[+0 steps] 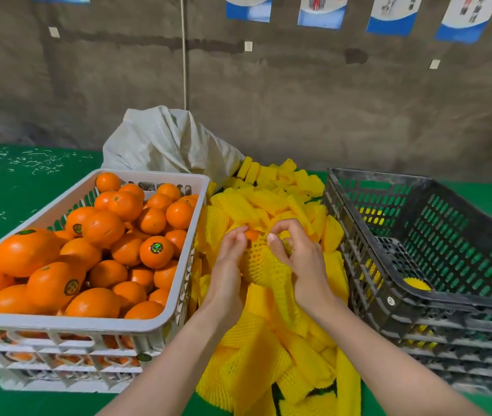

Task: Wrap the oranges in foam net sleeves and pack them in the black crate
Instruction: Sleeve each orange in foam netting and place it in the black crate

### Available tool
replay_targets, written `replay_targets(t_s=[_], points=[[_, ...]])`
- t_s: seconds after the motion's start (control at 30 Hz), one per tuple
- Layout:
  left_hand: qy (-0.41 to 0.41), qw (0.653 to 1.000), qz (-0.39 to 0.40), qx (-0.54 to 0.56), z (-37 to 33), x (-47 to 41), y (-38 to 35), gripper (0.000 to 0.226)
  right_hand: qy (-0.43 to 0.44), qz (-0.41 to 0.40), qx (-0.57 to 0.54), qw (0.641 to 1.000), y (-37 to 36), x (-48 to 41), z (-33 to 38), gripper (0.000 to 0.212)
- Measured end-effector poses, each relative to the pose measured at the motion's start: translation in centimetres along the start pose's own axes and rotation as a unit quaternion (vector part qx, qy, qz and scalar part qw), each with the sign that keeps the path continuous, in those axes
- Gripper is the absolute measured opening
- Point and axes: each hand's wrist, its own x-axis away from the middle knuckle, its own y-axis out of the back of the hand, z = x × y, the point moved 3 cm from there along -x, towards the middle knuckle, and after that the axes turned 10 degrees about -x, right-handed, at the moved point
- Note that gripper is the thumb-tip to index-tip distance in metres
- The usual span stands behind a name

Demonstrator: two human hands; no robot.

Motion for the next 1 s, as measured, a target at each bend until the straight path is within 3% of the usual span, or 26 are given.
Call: replay_targets(t_s=[0.07,0.2,0.33,0.47,0.6,0.73,0.83,1.0], points=[[-0.011,0.999,0.039,-0.006,0.1,0.3,0.1,0.057,-0.017,-0.021,-0.017,0.999,0.0,-0.1,0.0,0.008],[-0.064,0.993,0.071,-0.065,0.5,0.2,0.7,0.064,-0.050,-0.067,-0.049,0.995,-0.3,0.6,0.2,0.010],[-0.049,0.998,-0.013,0.027,0.9,-0.1,0.7,0.060,-0.053,-0.105,-0.045,0.992,-1.5,1.9,0.8,0.013],[-0.046,0.997,-0.067,-0.015,0.5,-0.6,0.9,0.067,-0.008,-0.075,-0.027,0.997,-2.1,2.5,1.6,0.007],[0.022,0.997,-0.007,0.078,0.7,-0.8,1.2,0.065,0.027,-0.080,0.004,0.996,-1.2,1.1,1.9,0.016],[0.046,0.994,0.037,0.089,1.1,-1.1,1.2,0.054,0.018,-0.067,-0.020,0.997,-0.4,-0.7,1.3,0.018],[0.077,0.992,0.039,0.095,0.9,-1.3,1.2,0.050,-0.021,-0.056,-0.083,0.995,-0.3,-1.3,0.5,0.017],[0.106,0.987,0.059,0.104,1.0,-1.8,1.4,0.042,-0.156,-0.045,-0.202,0.966,-1.5,-2.1,-1.1,0.019]])
